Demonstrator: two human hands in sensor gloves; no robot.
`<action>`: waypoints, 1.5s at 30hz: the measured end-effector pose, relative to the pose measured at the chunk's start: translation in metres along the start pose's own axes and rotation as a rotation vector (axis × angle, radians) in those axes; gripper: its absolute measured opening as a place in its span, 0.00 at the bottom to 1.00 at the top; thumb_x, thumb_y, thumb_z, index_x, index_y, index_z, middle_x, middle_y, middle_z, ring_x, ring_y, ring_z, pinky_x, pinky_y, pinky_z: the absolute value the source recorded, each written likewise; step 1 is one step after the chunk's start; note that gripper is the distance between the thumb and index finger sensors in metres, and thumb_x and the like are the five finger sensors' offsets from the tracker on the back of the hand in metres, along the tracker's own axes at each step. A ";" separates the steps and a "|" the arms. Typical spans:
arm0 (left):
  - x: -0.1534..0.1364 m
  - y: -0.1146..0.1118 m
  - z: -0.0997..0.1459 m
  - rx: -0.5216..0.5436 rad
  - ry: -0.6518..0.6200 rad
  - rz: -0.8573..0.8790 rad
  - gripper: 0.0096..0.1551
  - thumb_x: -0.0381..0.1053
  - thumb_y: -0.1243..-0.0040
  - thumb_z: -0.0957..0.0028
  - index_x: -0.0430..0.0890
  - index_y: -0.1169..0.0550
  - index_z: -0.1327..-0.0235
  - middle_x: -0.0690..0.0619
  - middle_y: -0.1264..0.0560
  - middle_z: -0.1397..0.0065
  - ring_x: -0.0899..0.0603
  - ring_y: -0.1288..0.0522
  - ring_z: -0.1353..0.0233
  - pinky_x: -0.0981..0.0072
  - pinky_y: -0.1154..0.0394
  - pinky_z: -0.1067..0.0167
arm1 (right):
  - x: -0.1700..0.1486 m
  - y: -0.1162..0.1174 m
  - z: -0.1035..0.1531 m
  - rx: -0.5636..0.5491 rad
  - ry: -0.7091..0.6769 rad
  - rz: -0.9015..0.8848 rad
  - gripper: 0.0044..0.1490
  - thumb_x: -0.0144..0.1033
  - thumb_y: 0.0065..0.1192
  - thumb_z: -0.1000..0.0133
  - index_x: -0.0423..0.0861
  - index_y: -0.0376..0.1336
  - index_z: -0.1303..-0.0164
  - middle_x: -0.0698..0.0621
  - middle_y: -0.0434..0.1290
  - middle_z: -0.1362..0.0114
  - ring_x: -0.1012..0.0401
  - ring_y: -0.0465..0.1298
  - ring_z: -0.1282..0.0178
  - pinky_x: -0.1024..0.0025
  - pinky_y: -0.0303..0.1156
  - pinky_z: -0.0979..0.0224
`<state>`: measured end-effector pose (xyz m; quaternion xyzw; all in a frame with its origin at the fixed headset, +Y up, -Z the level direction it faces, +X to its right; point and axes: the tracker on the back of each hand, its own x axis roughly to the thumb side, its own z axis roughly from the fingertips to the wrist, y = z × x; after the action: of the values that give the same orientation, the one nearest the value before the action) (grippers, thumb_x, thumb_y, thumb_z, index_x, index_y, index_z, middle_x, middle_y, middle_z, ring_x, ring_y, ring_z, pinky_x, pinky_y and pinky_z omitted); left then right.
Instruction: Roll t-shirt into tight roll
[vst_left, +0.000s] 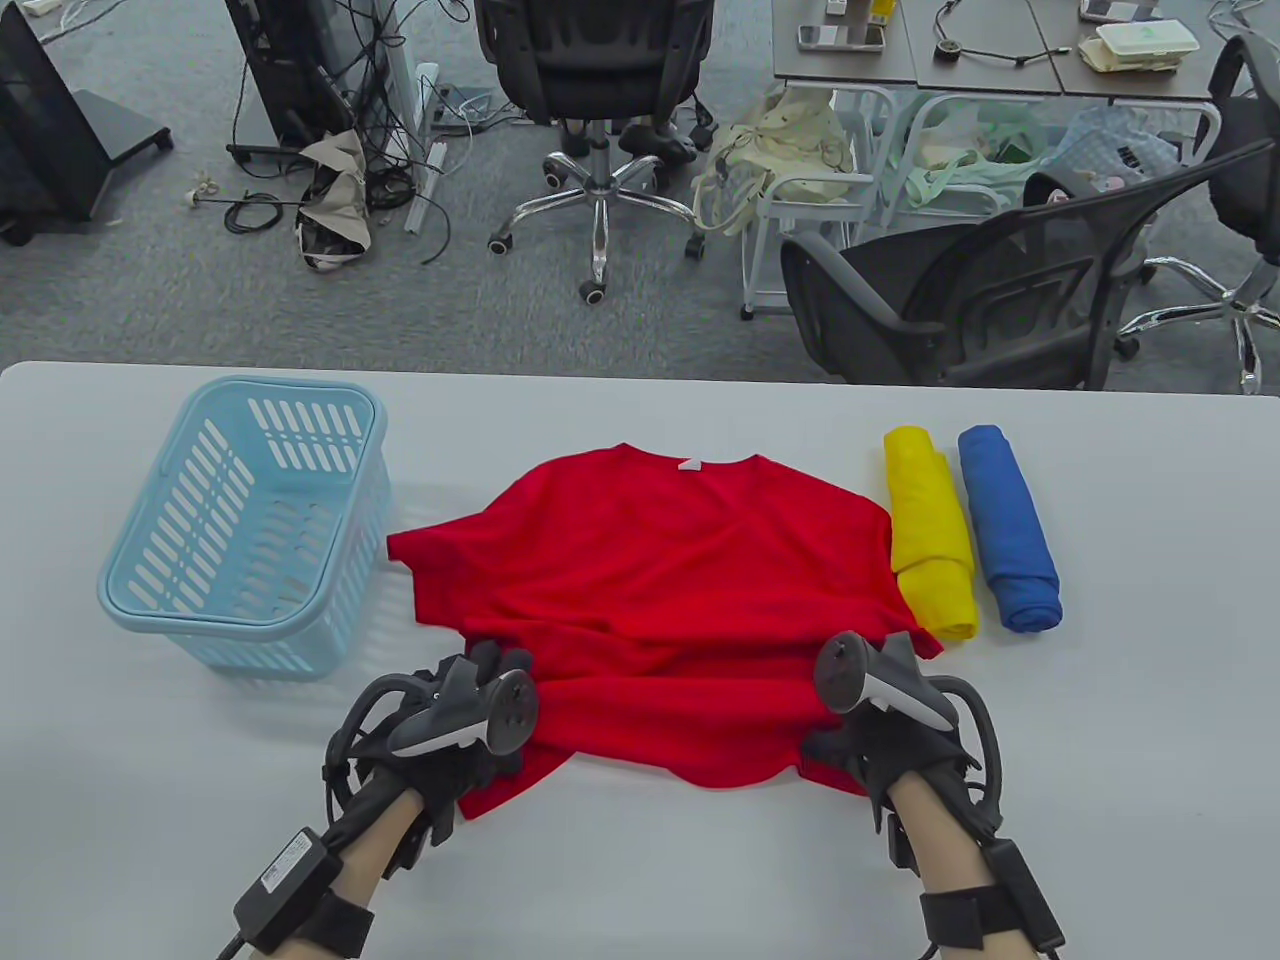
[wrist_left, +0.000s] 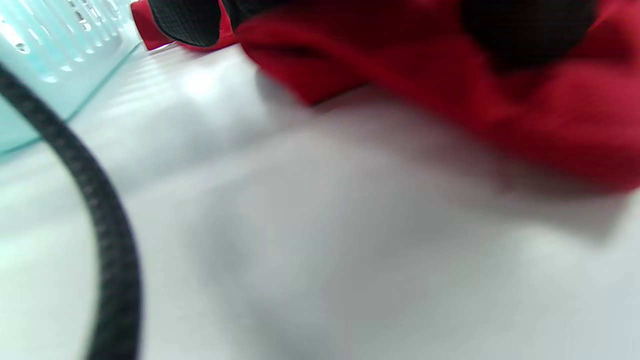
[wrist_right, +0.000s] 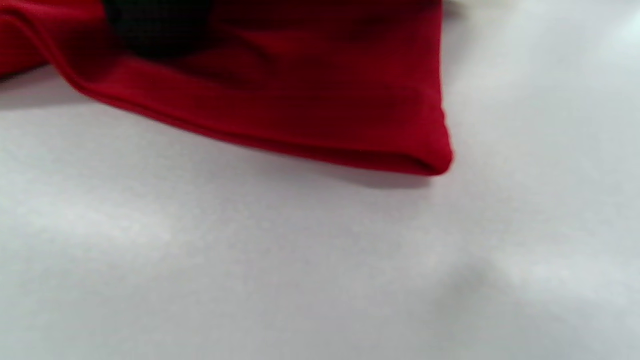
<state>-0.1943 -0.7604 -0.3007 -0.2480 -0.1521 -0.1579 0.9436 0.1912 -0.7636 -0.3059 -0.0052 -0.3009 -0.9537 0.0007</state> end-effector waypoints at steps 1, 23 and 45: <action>-0.004 0.000 0.000 -0.038 -0.033 0.048 0.63 0.73 0.52 0.53 0.46 0.65 0.17 0.36 0.58 0.11 0.28 0.46 0.15 0.33 0.40 0.24 | -0.001 0.000 0.000 0.001 0.001 -0.007 0.58 0.58 0.55 0.38 0.48 0.32 0.10 0.41 0.32 0.09 0.40 0.37 0.10 0.37 0.47 0.19; 0.009 0.001 0.000 -0.048 -0.040 -0.084 0.53 0.69 0.61 0.46 0.50 0.63 0.17 0.37 0.60 0.11 0.28 0.50 0.14 0.33 0.42 0.23 | 0.011 -0.004 0.019 -0.038 0.004 0.146 0.76 0.57 0.73 0.50 0.40 0.31 0.10 0.34 0.32 0.11 0.32 0.39 0.12 0.33 0.47 0.21; 0.010 0.002 0.006 0.035 -0.118 0.123 0.54 0.71 0.57 0.46 0.51 0.61 0.15 0.37 0.60 0.10 0.27 0.52 0.14 0.30 0.44 0.23 | 0.034 0.006 0.016 -0.029 -0.051 0.151 0.72 0.65 0.60 0.44 0.42 0.25 0.12 0.34 0.28 0.12 0.33 0.34 0.13 0.35 0.43 0.20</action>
<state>-0.1858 -0.7583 -0.2926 -0.2494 -0.1945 -0.0822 0.9451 0.1571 -0.7593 -0.2894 -0.0523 -0.2856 -0.9547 0.0648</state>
